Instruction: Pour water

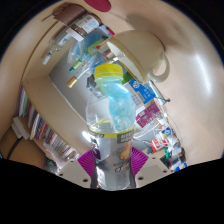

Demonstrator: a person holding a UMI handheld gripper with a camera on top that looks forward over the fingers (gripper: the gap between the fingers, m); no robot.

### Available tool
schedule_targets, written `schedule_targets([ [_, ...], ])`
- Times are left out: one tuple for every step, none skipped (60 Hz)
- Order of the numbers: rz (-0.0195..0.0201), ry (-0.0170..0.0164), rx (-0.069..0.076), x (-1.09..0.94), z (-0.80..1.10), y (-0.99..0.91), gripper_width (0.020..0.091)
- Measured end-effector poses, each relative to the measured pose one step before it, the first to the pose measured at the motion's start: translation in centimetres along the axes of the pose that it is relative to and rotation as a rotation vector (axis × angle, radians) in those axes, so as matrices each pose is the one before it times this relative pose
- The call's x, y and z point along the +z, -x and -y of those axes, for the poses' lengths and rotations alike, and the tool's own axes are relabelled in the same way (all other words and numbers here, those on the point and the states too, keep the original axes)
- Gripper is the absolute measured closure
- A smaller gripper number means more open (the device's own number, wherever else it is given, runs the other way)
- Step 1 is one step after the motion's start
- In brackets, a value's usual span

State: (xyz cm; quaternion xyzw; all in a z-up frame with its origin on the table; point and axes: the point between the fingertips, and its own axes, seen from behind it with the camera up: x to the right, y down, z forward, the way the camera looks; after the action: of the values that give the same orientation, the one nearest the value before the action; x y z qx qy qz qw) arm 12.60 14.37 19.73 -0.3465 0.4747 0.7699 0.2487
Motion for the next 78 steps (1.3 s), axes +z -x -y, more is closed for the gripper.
schedule_targets([
  [-0.00414,-0.00147,-0.0032,-0.007,-0.014,-0.097,0.0657],
  [-0.00422,0.00000,-0.0016,0.009,-0.034,-0.100,0.0658],
  [-0.00436,0.00057,0.0009,0.000,-0.056,-0.084,0.0657],
  [-0.00347,0.00032,0.0030,0.008,-0.030,-0.048,0.0659],
  [-0.00186,0.00156,0.0031,0.009,-0.070,-0.018,0.0659],
  [0.00373,0.00846,0.0036,-0.219,-0.151,0.058,0.0657],
  [-0.00074,0.00122,0.0001,0.194,-0.123,0.059,0.0659],
  [0.00150,0.00128,-0.0023,0.028,-0.183,0.002,0.0657],
  [0.00100,0.00424,-0.0043,0.005,-0.084,0.020,0.0658],
  [-0.00109,0.00368,-0.0054,-0.003,-0.116,0.006,0.0658],
  [-0.00221,0.00395,-0.0071,-0.018,-0.160,0.022,0.0658],
  [-0.00301,0.00393,-0.0099,-0.009,-0.209,0.023,0.0659],
  [-0.00387,0.00489,-0.0135,-0.004,-0.272,0.024,0.0660],
  [-0.00372,0.00721,-0.0190,0.020,-0.334,0.035,0.0659],
  [-0.00375,0.00995,-0.0248,0.027,-0.426,0.095,0.0660],
  [0.00420,0.02423,-0.0325,-0.225,-0.312,0.038,0.0661],
  [-0.01059,0.00457,-0.0373,0.278,-0.591,0.157,0.0661],
  [-0.00442,0.01557,-0.0442,0.130,-0.586,0.216,0.0661],
  [-0.00516,0.01985,-0.0519,0.068,-0.640,0.191,0.0663],
  [-0.00471,0.02024,-0.0577,0.039,-0.597,0.303,0.0661],
  [-0.00319,0.01864,-0.0622,0.007,-0.524,0.445,0.0661],
  [-0.00137,0.01723,-0.0652,0.012,-0.439,0.565,0.0659],
  [-0.00011,0.01646,-0.0678,-0.046,-0.307,0.683,0.0660],
  [0.00162,0.01368,-0.0700,-0.088,-0.177,0.755,0.0658],
  [0.00278,0.00969,-0.0709,-0.137,-0.009,0.876,0.0659],
  [0.02741,0.02632,-0.0693,-1.620,0.224,1.089,0.0658],
  [0.00318,0.00112,-0.0689,-0.266,0.372,0.819,0.0657],
  [-0.02572,-0.03091,-0.0712,1.100,0.147,1.195,0.0658],
  [0.00079,-0.00729,-0.0691,-0.278,0.784,0.815,0.0660],
  [0.00068,-0.01026,-0.0696,-0.309,0.902,0.754,0.0660],
  [-0.00067,-0.01203,-0.0711,-0.335,1.034,0.682,0.0658],
  [-0.00355,-0.01326,-0.0719,-0.242,1.094,0.418,0.0658],
  [-0.00540,-0.01490,-0.0710,-0.355,1.138,0.275,0.0658],
  [-0.01323,-0.01374,-0.0717,-0.018,1.154,-0.024,0.0660],
  [-0.01490,-0.01478,-0.0681,-0.259,1.214,-0.168,0.0659],
  [-0.02120,-0.01334,-0.0653,-0.190,1.166,-0.529,0.0658],
  [-0.02632,-0.01119,-0.0602,-0.365,1.070,-0.769,0.0658],
  [-0.02630,-0.01613,-0.0510,-0.457,1.196,-0.016,0.0657],
  [-0.02499,-0.00547,-0.0508,-0.167,0.863,-0.917,0.0659],
  [-0.02234,-0.00606,-0.0448,-0.228,0.788,-0.943,0.0659],
  [-0.01906,-0.00580,-0.0412,-0.289,0.757,-0.943,0.0659],
  [-0.02027,-0.00643,-0.0378,-0.013,0.695,-1.140,0.0658],
  [-0.01925,-0.00339,-0.0366,-0.149,0.521,-1.218,0.0659],
  [-0.02235,-0.00131,-0.0360,-0.146,0.338,-1.369,0.0656],
  [-0.02563,0.00195,-0.0349,-0.119,0.142,-1.513,0.0656],
  [-0.02805,0.00458,-0.0352,-0.078,-0.022,-1.629,0.0658],
  [-0.02975,0.00638,-0.0365,-0.006,-0.262,-1.668,0.0658],
  [-0.03024,0.00879,-0.0382,0.146,-0.524,-1.787,0.0657],
  [-0.02947,0.01169,-0.0391,0.093,-0.683,-1.739,0.0659],
  [-0.03310,0.01349,-0.0414,0.443,-0.667,-1.226,0.0659],
  [-0.03002,0.01680,-0.0379,0.220,-1.002,-1.647,0.0657],
  [-0.02704,0.02031,-0.0350,0.269,-1.147,-1.479,0.0657],
  [-0.02397,0.02466,-0.0329,0.396,-1.386,-1.346,0.0657],
  [-0.01966,0.02668,-0.0307,-0.216,-1.632,-1.337,0.0656],
  [-0.02042,0.02680,-0.0243,0.775,-1.498,-0.815,0.0657],
  [-0.01238,0.02854,-0.0189,0.398,-1.444,-0.746,0.0658],
  [-0.00875,0.03035,-0.0162,0.472,-1.529,-0.587,0.0657],
  [-0.00584,0.02694,-0.0155,0.332,-1.424,-0.465,0.0657],
  [-0.00379,0.02190,-0.0119,0.282,-1.179,-0.380,0.0657],
  [-0.00249,0.01752,-0.0082,0.311,-1.026,-0.348,0.0657],
  [-0.00192,0.01397,-0.0046,0.330,-0.845,-0.238,0.0657],
  [-0.00138,0.01054,-0.0022,0.259,-0.742,-0.244,0.0657],
  [-0.00353,0.00664,0.0018,0.357,-0.735,-0.125,0.0656],
  [0.03414,0.00145,-0.0025,0.291,-1.225,-1.543,0.0658],
  [0.00937,0.00865,-0.0007,0.005,-0.603,-0.413,0.0658],
  [-0.03745,0.01091,0.0151,-0.154,-0.448,1.129,0.0658],
  [0.00714,0.00539,0.0075,0.160,-0.352,0.215,0.0658],
  [0.00594,0.00544,0.0084,0.025,-0.403,0.268,0.0658],
  [0.00771,0.00459,0.0070,0.086,-0.279,0.249,0.0658],
  [0.00502,0.00575,0.0034,0.117,-0.278,0.142,0.0657],
  [0.00102,0.00592,-0.0007,0.089,-0.241,0.085,0.0658],
  [-0.00180,0.00623,-0.0032,0.093,-0.230,0.000,0.0657],
  [0.01224,0.00354,-0.0087,0.360,0.001,-0.259,0.0654],
  [-0.00360,0.00091,-0.0088,0.101,-0.378,-0.032,0.0656],
  [-0.00146,0.00366,-0.0113,0.069,-0.242,0.025,0.0655],
  [-0.00176,0.00190,-0.0117,0.084,-0.184,0.017,0.0654],
  [-0.00211,0.00192,-0.0112,0.081,-0.203,0.034,0.0651],
  [-0.00154,0.00379,-0.0105,0.109,-0.222,0.041,0.0649],
])
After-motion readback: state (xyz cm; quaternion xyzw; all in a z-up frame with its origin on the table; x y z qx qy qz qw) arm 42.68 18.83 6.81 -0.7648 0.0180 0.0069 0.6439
